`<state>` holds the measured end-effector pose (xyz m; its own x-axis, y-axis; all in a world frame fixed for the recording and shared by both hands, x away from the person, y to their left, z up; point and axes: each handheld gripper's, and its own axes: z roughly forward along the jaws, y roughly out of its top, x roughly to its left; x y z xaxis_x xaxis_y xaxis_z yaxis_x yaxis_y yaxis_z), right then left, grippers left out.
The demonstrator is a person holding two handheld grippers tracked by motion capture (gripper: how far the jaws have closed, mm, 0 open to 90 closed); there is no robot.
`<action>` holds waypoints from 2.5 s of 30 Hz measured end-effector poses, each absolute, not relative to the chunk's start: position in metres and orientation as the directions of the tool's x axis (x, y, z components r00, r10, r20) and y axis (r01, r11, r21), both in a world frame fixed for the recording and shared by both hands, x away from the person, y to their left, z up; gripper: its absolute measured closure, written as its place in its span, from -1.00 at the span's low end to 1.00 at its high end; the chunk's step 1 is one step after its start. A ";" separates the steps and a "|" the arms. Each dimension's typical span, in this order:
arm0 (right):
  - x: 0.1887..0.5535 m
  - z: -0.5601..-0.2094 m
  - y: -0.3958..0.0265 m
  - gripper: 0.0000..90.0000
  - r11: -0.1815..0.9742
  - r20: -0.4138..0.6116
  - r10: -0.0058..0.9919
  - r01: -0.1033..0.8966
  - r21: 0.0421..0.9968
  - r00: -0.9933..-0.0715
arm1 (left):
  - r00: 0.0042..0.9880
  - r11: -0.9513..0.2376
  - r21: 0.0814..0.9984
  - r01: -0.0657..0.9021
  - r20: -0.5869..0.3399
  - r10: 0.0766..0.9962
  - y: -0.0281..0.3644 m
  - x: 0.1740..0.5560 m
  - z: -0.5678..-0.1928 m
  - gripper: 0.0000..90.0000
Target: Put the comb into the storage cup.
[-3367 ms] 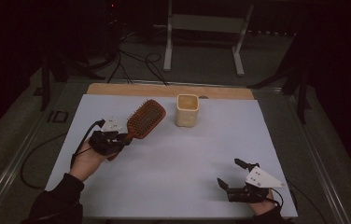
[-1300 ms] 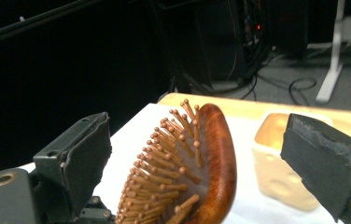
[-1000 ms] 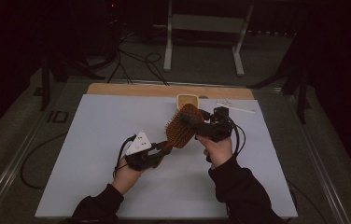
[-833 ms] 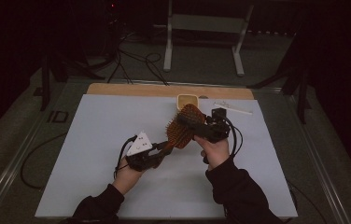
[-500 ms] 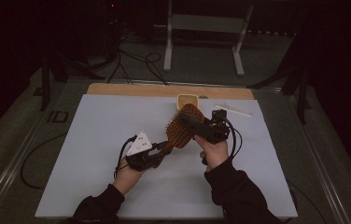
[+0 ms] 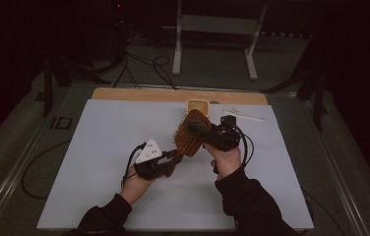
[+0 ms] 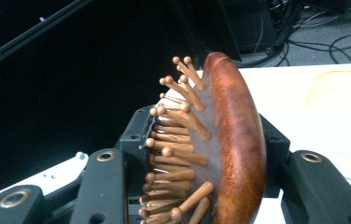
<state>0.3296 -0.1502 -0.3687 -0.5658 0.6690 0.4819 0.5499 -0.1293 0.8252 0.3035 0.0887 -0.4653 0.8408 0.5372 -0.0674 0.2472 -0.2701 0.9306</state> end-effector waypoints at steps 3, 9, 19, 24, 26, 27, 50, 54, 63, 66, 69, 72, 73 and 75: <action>0.330 -0.365 -0.151 0.15 -0.114 0.472 0.663 0.545 0.831 -0.581 | 0.845 -0.263 0.930 0.255 -0.082 0.528 0.088 0.305 -0.464 0.62; 0.330 -0.358 -0.151 0.16 -0.092 0.438 0.664 0.515 0.852 -0.606 | 0.849 -0.268 0.919 0.288 -0.116 0.516 0.085 0.309 -0.459 0.31; 0.331 -0.334 -0.162 0.15 -0.086 0.383 0.661 0.442 0.893 -0.646 | 0.843 -0.292 0.896 0.335 -0.146 0.518 0.092 0.311 -0.459 -0.72; 0.332 -0.326 -0.163 0.15 -0.056 0.347 0.665 0.420 0.906 -0.661 | 0.856 -0.294 0.896 0.334 -0.158 0.493 0.103 0.309 -0.458 -1.00; 0.332 -0.325 -0.162 0.15 -0.051 0.339 0.668 0.414 0.909 -0.663 | 0.856 -0.291 0.897 0.333 -0.158 0.492 0.106 0.309 -0.457 -1.00; 0.333 -0.321 -0.162 0.15 -0.042 0.326 0.670 0.404 0.914 -0.667 | 0.856 -0.284 0.899 0.333 -0.162 0.491 0.111 0.308 -0.457 -1.00; 0.353 -0.281 -0.154 0.15 0.018 0.220 0.668 0.311 0.950 -0.711 | 0.851 -0.332 0.878 0.345 -0.143 0.506 0.176 0.285 -0.473 -1.00; 0.357 -0.273 -0.158 0.15 0.019 0.207 0.667 0.294 0.956 -0.716 | 0.838 -0.325 0.878 0.352 -0.142 0.527 0.191 0.279 -0.478 -1.00; 0.373 -0.256 -0.167 0.15 0.016 0.182 0.689 0.266 0.964 -0.701 | 0.791 -0.280 0.898 0.341 -0.112 0.602 0.218 0.264 -0.491 -1.00; 0.381 -0.252 -0.168 0.15 0.021 0.168 0.697 0.255 0.967 -0.697 | 0.777 -0.258 0.901 0.349 -0.125 0.617 0.225 0.261 -0.494 -1.00; 0.388 -0.249 -0.167 0.15 0.022 0.159 0.707 0.246 0.969 -0.689 | 0.768 -0.253 0.900 0.356 -0.128 0.627 0.228 0.257 -0.498 -1.00; 0.394 -0.247 -0.165 0.15 0.029 0.146 0.717 0.238 0.971 -0.681 | 0.765 -0.261 0.899 0.352 -0.115 0.634 0.231 0.253 -0.500 -1.00; 0.397 -0.246 -0.165 0.15 0.031 0.142 0.721 0.236 0.971 -0.678 | 0.761 -0.255 0.900 0.353 -0.118 0.638 0.232 0.252 -0.500 -1.00; 0.402 -0.246 -0.164 0.15 0.034 0.132 0.731 0.230 0.973 -0.669 | 0.760 -0.259 0.901 0.349 -0.110 0.641 0.234 0.250 -0.500 -1.00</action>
<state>0.4018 -0.1637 -0.2456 -0.6693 0.7311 0.1324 0.2297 0.0342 0.9727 0.2502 0.2337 -0.5005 0.7597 0.6410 -0.1098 0.3489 -0.2592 0.9006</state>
